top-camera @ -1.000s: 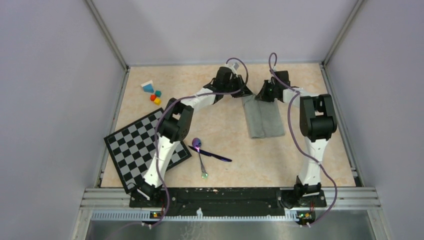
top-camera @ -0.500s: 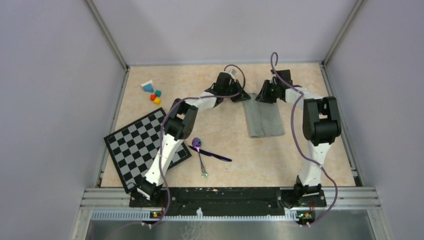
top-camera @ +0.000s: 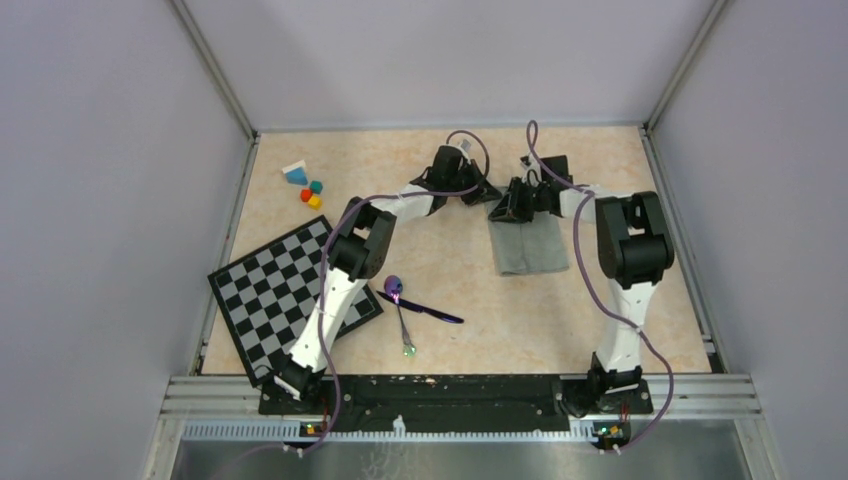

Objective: Fold the napkin into a case and place the utensils inside
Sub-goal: Smooth out the 2/3-rectangle-folded napkin at the center of the board, then move the right arm to the center of the board with the 2/3-rectangle-folded napkin, then fold the 2/3-rectangle-folded napkin at the center of the board.

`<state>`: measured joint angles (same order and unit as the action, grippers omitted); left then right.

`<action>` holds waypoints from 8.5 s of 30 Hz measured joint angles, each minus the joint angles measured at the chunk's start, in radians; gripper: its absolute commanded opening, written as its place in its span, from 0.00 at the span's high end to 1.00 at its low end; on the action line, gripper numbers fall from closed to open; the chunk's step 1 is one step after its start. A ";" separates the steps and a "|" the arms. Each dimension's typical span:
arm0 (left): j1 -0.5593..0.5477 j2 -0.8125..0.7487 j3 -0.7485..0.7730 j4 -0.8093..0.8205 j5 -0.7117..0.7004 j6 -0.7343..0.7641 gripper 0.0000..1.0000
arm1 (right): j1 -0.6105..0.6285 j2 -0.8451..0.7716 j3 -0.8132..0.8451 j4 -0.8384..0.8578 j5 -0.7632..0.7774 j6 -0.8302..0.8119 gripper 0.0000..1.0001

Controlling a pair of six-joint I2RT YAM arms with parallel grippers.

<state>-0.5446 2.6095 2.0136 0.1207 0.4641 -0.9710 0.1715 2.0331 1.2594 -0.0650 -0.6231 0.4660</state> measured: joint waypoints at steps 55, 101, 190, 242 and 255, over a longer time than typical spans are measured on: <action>0.000 -0.002 0.045 -0.070 0.004 0.092 0.54 | -0.037 -0.565 -0.602 -0.059 0.034 -0.005 0.58; -0.490 -0.732 -0.558 -0.521 -0.435 0.453 0.20 | -0.338 -0.815 -0.599 -0.206 0.309 0.058 0.21; -0.095 -0.518 -0.489 -0.171 -0.003 0.307 0.95 | -0.246 -0.407 -0.531 0.144 0.071 0.063 1.00; -0.010 -0.573 -0.618 -0.120 0.033 0.299 0.53 | 0.121 -0.343 -0.383 0.125 0.353 0.313 1.00; -0.030 -0.436 -0.645 -0.039 0.099 0.225 0.88 | 0.182 -0.337 -0.375 0.101 0.375 0.289 1.00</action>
<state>-0.5747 2.1735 1.3685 0.0818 0.5632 -0.7460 0.3538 1.6962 0.8845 0.0360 -0.2478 0.7551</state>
